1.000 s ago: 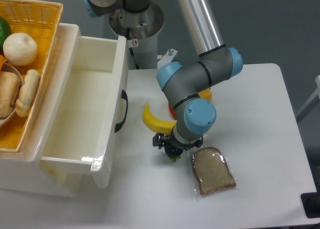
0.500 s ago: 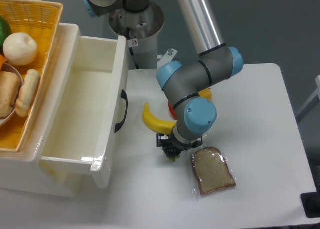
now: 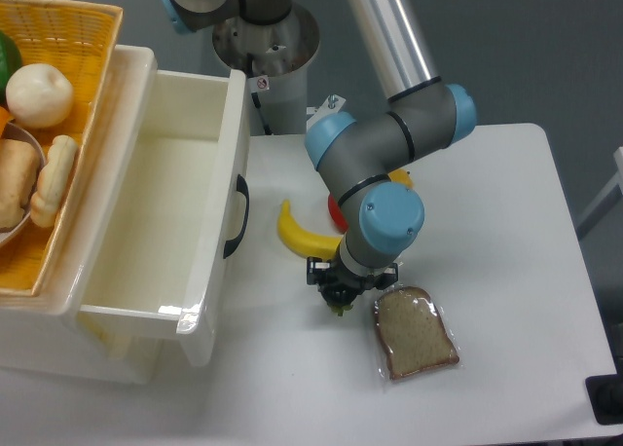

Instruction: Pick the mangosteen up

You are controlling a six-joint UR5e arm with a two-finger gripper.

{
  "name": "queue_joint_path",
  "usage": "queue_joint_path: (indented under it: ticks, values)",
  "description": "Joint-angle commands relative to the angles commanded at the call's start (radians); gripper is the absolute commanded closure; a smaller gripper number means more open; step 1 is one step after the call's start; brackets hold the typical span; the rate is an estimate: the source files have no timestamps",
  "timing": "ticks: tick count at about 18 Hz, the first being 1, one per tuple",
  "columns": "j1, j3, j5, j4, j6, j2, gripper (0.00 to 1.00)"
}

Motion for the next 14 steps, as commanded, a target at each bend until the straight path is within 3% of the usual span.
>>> queue_joint_path:
  ticks: [8, 14]
  values:
    - [0.046, 0.000, 0.002, -0.011, 0.356, 0.092, 0.56]
    - [0.063, -0.011, 0.003, -0.012, 0.416, 0.109, 0.56]
